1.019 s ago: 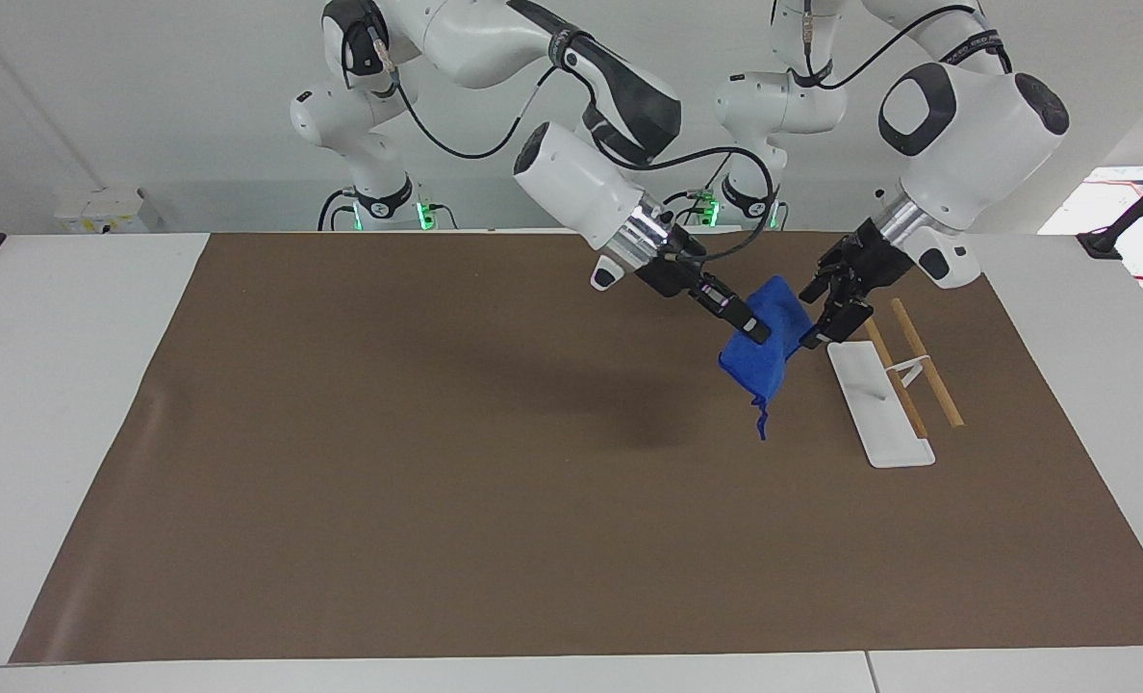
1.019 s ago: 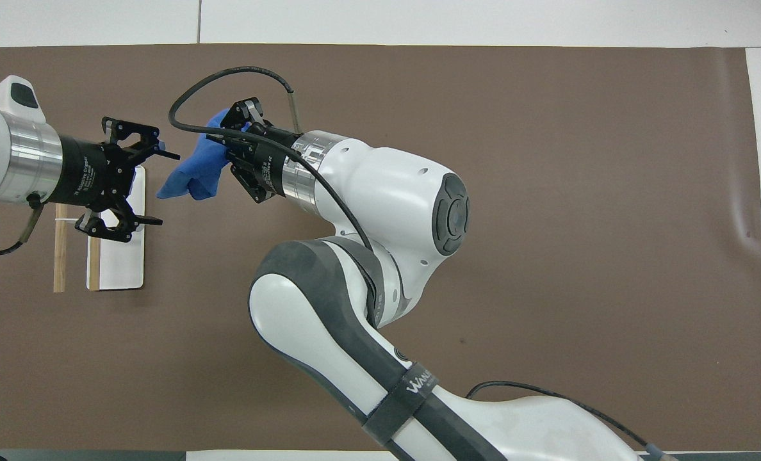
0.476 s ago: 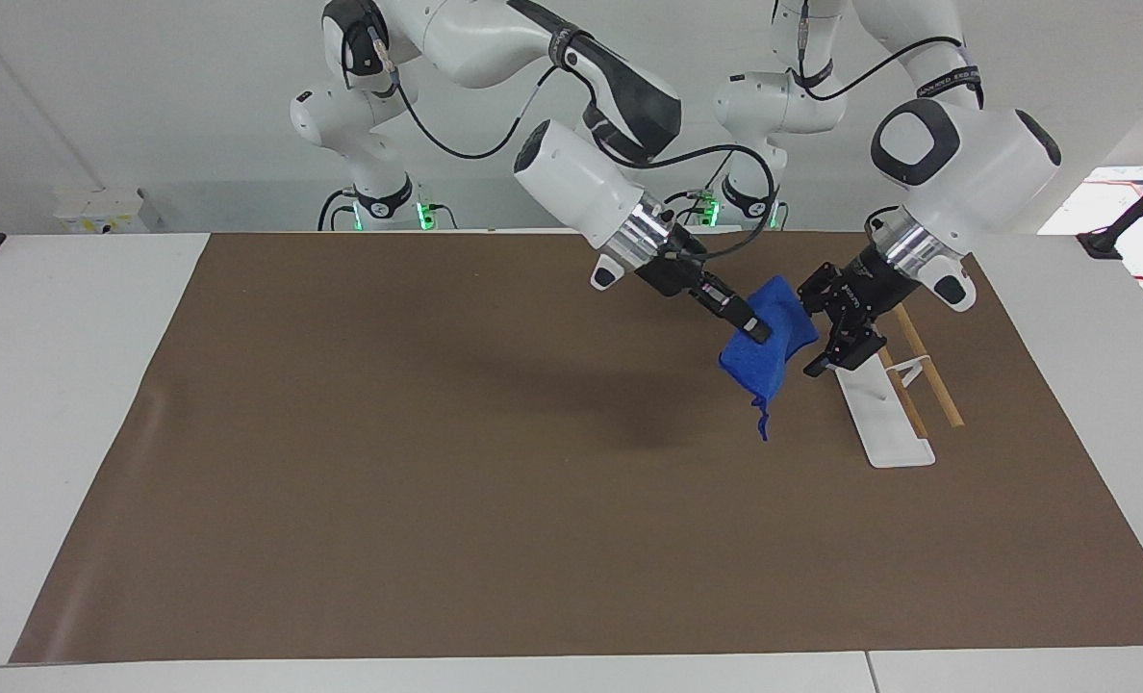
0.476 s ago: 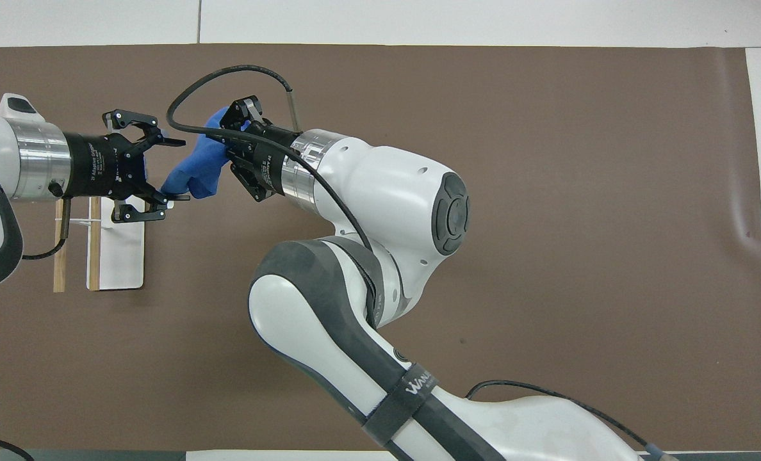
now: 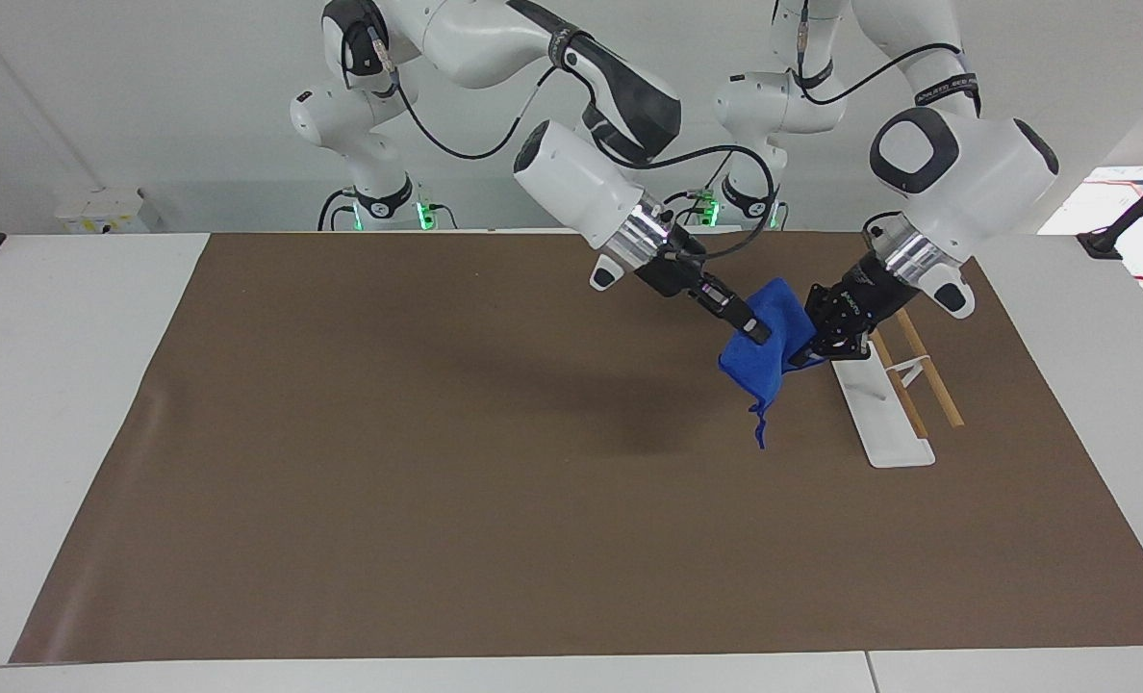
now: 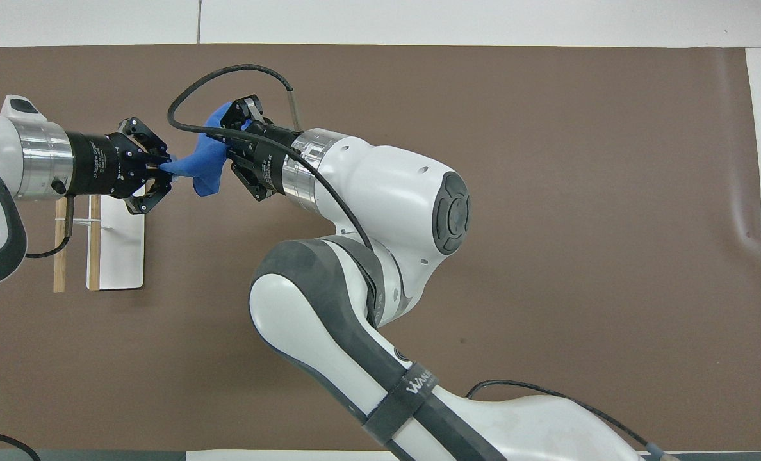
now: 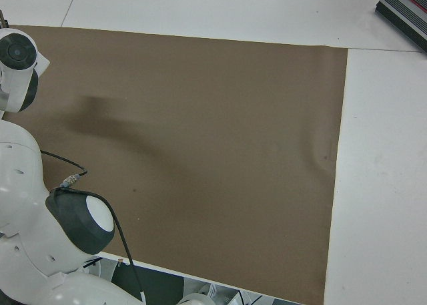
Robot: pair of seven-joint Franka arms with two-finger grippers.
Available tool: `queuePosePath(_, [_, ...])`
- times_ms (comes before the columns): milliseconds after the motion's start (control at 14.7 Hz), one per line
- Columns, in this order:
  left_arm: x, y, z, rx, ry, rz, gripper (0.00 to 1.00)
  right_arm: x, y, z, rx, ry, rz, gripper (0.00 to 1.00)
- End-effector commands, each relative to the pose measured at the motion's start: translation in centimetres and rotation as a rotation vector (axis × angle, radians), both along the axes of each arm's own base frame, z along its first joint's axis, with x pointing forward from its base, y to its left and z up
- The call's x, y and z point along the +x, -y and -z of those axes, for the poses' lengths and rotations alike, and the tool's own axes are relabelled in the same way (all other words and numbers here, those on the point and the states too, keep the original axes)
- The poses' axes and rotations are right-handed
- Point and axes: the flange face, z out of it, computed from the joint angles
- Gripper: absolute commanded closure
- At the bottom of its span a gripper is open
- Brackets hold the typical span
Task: Right arm passes towel to left arm to hang
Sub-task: 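Open the right gripper and withdraw while the left gripper holds the towel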
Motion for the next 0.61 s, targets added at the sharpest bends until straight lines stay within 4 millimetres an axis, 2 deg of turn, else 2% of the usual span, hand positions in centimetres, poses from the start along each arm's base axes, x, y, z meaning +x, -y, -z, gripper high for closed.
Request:
queuePosePath(0, [0.1, -0.3, -1.0, -0.007, 0.038, 0.013, 1.0, 0.8, 0.4, -0.5, -0.004, 0.01, 0.018, 1.0])
queuePosePath(68, [0.1, -0.2, -1.0, -0.001, 0.038, 0.017, 1.0, 1.0, 0.7, -0.7, -0.005, 0.015, 0.023, 0.66])
queuePosePath(136, [0.1, -0.4, -1.0, 0.002, 0.041, 0.016, 1.0, 1.3, 1.2, -0.7, -0.013, 0.022, 0.028, 0.26])
queuePosePath(204, [0.2, -0.5, -1.1, 0.007, 0.046, 0.013, 1.0, 1.6, 1.7, -0.5, -0.071, 0.066, 0.018, 0.0])
queuePosePath(340, [0.3, -0.8, -1.2, 0.046, 0.072, 0.043, 1.0, 2.9, 4.4, -0.3, -0.221, 0.152, 0.001, 0.0])
queuePosePath(408, [0.3, -0.9, -1.2, 0.071, 0.085, 0.069, 1.0, 3.5, 5.6, 0.5, -0.286, 0.181, -0.005, 0.0])
queuePosePath(544, [0.4, -1.5, -1.2, 0.137, 0.126, 0.137, 1.0, 4.8, 10.1, 2.8, -0.497, 0.303, -0.095, 0.0])
